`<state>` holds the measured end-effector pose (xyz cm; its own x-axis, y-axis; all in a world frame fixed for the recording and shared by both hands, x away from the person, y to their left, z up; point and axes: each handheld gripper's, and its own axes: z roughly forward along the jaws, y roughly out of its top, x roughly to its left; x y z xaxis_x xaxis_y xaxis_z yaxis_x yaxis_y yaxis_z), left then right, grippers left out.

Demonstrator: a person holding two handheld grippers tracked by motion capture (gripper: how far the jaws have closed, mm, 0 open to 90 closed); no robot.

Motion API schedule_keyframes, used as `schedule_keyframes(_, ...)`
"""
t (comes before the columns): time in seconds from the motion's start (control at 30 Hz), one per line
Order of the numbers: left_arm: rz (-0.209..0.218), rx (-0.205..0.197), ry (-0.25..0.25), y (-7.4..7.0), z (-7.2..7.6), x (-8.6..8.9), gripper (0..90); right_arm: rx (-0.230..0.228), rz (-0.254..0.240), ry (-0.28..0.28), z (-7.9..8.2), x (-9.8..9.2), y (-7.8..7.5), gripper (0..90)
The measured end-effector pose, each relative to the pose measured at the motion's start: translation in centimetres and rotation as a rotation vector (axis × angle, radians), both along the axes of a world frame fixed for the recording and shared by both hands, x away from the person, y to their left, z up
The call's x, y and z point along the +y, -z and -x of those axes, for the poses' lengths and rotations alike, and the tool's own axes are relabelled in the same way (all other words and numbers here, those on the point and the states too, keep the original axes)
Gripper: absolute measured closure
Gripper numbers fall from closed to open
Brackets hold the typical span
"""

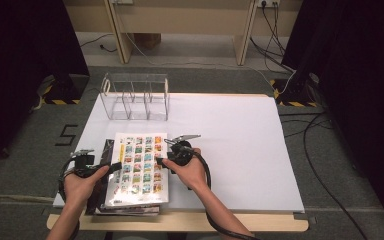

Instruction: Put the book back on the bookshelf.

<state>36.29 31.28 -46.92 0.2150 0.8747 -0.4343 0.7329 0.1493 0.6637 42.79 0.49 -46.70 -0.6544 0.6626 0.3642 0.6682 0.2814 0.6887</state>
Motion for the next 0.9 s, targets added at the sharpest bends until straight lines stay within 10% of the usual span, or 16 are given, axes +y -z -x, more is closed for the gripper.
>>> schedule_keyframes(0.43,0.063,0.005,-0.051,-0.5,0.5,-0.3,47.8,0.009,0.002,-0.002,0.3,-0.3,0.8,43.6)
schedule_keyframes(0.63,0.005,0.027,-0.029,0.3,1.0,-0.7,48.9,0.063,-0.035,0.013,0.3,-0.5,1.3,41.1)
schedule_keyframes(0.83,0.196,0.034,-0.028,0.2,0.9,-1.0,50.5,0.066,-0.032,0.011,0.2,-0.5,1.3,39.5)
schedule_keyframes(0.9,0.196,0.024,0.002,0.0,0.8,-1.7,52.8,0.079,-0.042,0.011,0.1,-0.4,1.4,38.9)
